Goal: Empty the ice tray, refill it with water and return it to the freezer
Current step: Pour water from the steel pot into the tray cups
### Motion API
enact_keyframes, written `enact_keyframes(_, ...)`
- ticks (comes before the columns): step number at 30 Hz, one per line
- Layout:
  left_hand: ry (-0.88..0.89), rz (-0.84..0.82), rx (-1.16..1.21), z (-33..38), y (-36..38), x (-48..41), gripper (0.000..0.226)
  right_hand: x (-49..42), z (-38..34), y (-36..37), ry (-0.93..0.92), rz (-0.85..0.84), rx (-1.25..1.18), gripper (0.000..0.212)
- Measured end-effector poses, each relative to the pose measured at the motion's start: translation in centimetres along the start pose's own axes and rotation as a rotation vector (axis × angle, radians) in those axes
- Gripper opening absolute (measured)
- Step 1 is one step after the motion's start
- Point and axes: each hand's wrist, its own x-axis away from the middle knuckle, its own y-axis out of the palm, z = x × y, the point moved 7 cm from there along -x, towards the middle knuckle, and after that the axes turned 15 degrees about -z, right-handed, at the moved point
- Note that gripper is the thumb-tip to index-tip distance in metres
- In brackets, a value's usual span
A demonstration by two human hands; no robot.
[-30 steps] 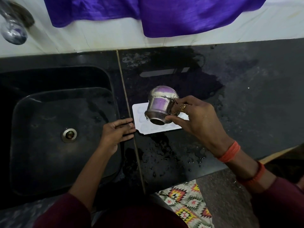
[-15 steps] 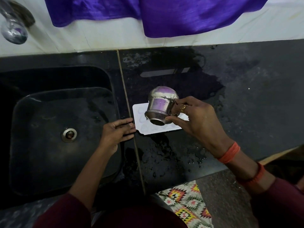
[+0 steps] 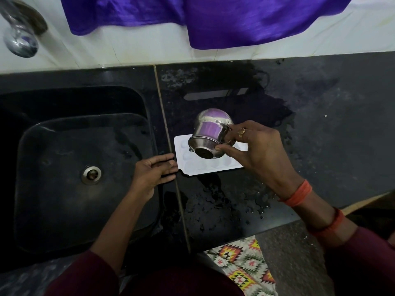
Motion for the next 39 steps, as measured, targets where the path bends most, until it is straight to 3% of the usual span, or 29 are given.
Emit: enact_keyframes(39,0.002,-0.012,0.001,-0.15,-0.10,-0.23,0.014,-0.17,-0.65,-0.37,-0.079,0.074,0.149,0.025)
